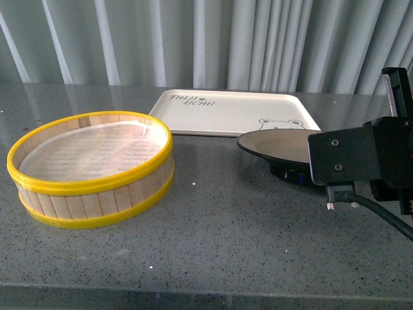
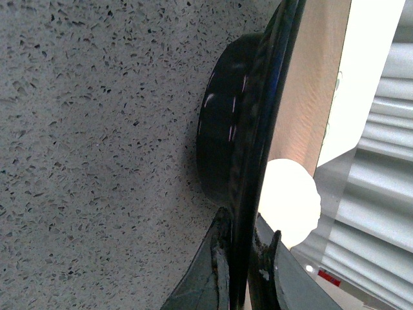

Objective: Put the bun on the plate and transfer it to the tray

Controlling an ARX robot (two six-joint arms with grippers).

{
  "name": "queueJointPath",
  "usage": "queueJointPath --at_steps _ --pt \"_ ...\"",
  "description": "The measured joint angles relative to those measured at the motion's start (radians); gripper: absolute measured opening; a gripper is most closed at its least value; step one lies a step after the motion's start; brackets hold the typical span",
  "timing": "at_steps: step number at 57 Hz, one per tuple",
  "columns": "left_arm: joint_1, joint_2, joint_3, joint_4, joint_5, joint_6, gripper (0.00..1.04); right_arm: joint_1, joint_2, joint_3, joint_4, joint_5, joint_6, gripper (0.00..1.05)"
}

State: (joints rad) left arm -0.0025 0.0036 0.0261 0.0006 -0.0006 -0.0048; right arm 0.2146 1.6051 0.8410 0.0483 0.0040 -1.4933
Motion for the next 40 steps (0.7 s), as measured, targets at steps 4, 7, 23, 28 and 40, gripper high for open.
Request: queueJointPath --at_steps 4,7,23,28,40 --pt "0.000 0.000 0.000 0.000 0.000 0.000 0.98 0.000 -0.008 -0.027 0.032 0.005 -0.013 0.04" --pt "0.000 0.000 0.000 0.000 0.000 0.000 0.98 0.000 -0.015 -0.045 0.053 0.008 -0.031 0.04" --pt "0.000 0.000 0.000 0.000 0.000 0.000 0.98 -0.027 -0.034 -0.209 0.338 0.060 -0.140 0.03" --pt "0.000 0.000 0.000 0.000 0.000 0.000 0.98 -0.040 -0.034 -0.225 0.391 0.059 -0.154 0.03" --pt "0.000 0.000 0.000 0.000 0.000 0.000 0.98 -0.053 -0.032 -0.228 0.425 0.061 -0.181 0.03"
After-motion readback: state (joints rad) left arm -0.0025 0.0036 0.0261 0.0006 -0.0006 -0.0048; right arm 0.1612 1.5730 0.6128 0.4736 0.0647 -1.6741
